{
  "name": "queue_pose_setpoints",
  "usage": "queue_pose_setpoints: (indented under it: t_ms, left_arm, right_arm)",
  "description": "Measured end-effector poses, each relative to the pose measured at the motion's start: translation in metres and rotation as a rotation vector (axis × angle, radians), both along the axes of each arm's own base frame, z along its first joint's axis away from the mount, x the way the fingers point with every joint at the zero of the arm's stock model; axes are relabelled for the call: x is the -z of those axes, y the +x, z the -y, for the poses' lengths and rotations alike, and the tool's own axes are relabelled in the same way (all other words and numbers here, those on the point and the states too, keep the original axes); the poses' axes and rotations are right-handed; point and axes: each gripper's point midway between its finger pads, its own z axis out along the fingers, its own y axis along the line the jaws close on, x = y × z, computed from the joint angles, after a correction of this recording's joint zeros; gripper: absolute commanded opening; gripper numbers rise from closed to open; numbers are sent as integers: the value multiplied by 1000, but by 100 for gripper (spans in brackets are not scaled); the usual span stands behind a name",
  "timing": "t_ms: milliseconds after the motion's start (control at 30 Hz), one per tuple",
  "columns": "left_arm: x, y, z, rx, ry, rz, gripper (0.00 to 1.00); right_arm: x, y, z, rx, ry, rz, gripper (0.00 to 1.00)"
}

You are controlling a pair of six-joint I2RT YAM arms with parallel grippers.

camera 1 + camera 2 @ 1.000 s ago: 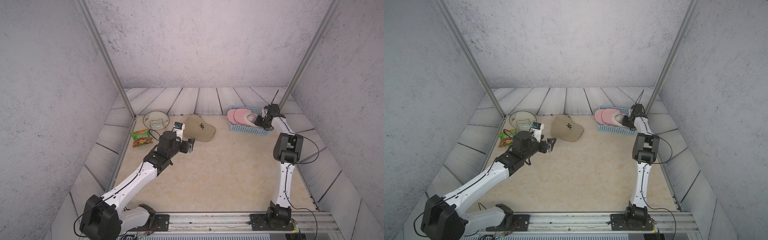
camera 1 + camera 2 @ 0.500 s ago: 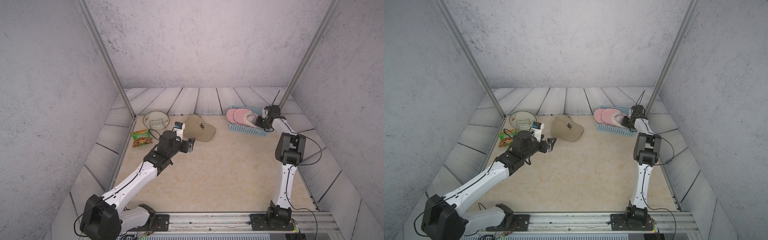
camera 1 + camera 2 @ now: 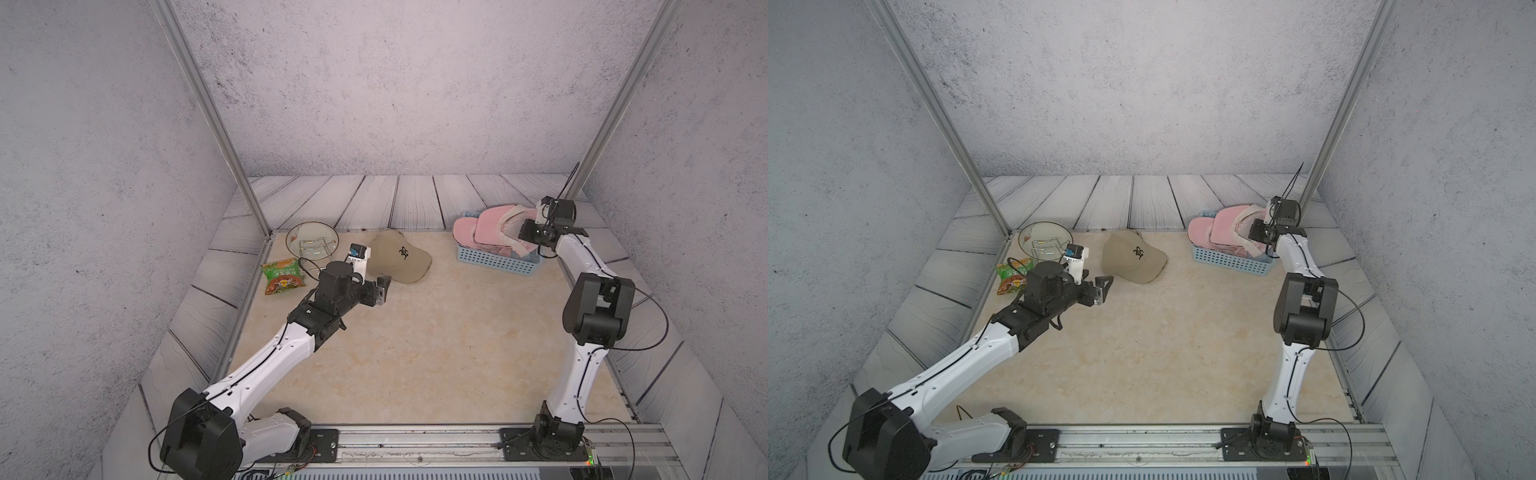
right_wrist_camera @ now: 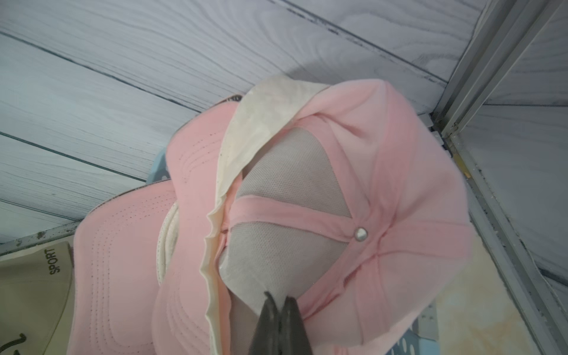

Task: Turn the baseball cap inside out
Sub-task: Pick up the baseball cap from the basket, then turn over the baseball cap.

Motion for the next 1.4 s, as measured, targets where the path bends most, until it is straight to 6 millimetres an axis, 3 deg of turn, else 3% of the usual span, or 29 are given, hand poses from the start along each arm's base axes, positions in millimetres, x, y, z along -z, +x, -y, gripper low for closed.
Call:
queue_pose_setpoints:
  t_ms: [200, 300, 533, 700, 800, 933, 1133, 1300, 1400]
  left_arm:
    - [0, -1, 2, 11, -4, -2, 88]
    - [0, -2, 4, 27, -10, -5, 88]
    - [-5, -2, 17, 101, -19, 34, 86]
    - [-21, -2, 28, 176, -21, 151, 83]
    - [-22, -5, 39, 253, 22, 250, 84]
    - [-14, -14, 61, 376, 135, 392, 85]
    - [-11, -30, 98, 553, 275, 601, 86]
    - [-16, -42, 111, 653, 323, 755, 85]
    - [-5, -52, 112, 697, 342, 808, 85]
  right_arm:
    - [-18, -10, -4, -4, 7, 45, 0]
    - [-36, -15, -7, -12, 17, 80, 0]
    - [-104, -31, -19, -48, 51, 209, 0]
    - [-148, -57, -38, -99, 109, 259, 0]
    - [-165, -80, -53, -140, 162, 262, 0]
    - [-170, -122, -80, -215, 251, 220, 0]
    - [-159, -189, -125, -346, 399, 112, 0]
    - [-153, -234, -163, -450, 478, 40, 0]
    - [-151, -258, -180, -502, 522, 8, 0]
